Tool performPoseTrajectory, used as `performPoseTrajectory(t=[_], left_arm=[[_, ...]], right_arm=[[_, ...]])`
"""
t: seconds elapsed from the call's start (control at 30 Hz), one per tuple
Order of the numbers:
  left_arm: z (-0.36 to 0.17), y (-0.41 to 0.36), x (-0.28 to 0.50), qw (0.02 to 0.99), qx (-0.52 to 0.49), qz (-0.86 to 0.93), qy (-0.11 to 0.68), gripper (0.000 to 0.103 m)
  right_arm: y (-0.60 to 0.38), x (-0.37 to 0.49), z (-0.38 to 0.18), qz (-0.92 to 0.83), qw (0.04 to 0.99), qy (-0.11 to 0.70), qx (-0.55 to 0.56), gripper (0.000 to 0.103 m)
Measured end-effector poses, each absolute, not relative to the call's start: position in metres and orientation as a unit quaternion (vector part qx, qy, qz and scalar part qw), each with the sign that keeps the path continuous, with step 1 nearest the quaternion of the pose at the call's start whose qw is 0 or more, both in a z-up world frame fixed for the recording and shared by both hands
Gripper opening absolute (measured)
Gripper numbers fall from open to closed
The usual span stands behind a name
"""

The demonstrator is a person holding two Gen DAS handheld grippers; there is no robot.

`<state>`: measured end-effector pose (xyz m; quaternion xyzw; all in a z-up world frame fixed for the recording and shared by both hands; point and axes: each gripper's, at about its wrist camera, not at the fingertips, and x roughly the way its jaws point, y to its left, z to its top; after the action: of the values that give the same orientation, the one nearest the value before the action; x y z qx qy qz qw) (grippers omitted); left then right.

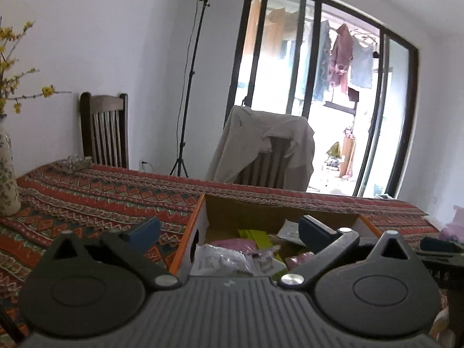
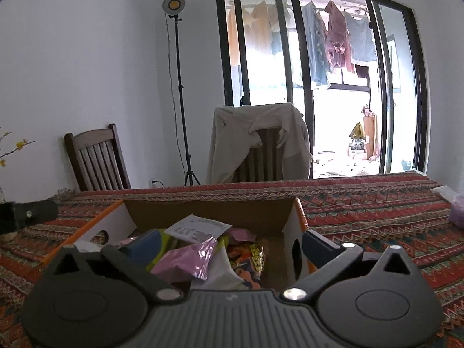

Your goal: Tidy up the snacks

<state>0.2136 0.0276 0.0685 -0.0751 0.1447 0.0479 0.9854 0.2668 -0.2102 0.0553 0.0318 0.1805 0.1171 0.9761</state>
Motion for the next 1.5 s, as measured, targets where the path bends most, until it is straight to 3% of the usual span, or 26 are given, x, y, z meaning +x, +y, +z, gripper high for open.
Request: performPoseTrajectory(t=[0.2, 0.77, 1.5], left_arm=[[0.068, 0.023, 0.175, 0.989, -0.044, 0.051, 0.134, 0.103], [0.036, 0.029, 0.065, 0.981, -0.078, 0.023, 0.177, 0.103], [0.022, 0.015, 0.009, 0.981, -0.060, 0.020, 0.183, 0.103]], right_arm=[[-0.222, 0.225, 0.061, 0.133, 0.975, 0.176, 0.033, 0.103], [-0.241, 0.117, 0.044, 0.145, 0.971, 0.187, 0.028, 0.103], [-0.251, 0.053, 0.027, 0.142, 0.970, 0.195, 0.034, 0.103]])
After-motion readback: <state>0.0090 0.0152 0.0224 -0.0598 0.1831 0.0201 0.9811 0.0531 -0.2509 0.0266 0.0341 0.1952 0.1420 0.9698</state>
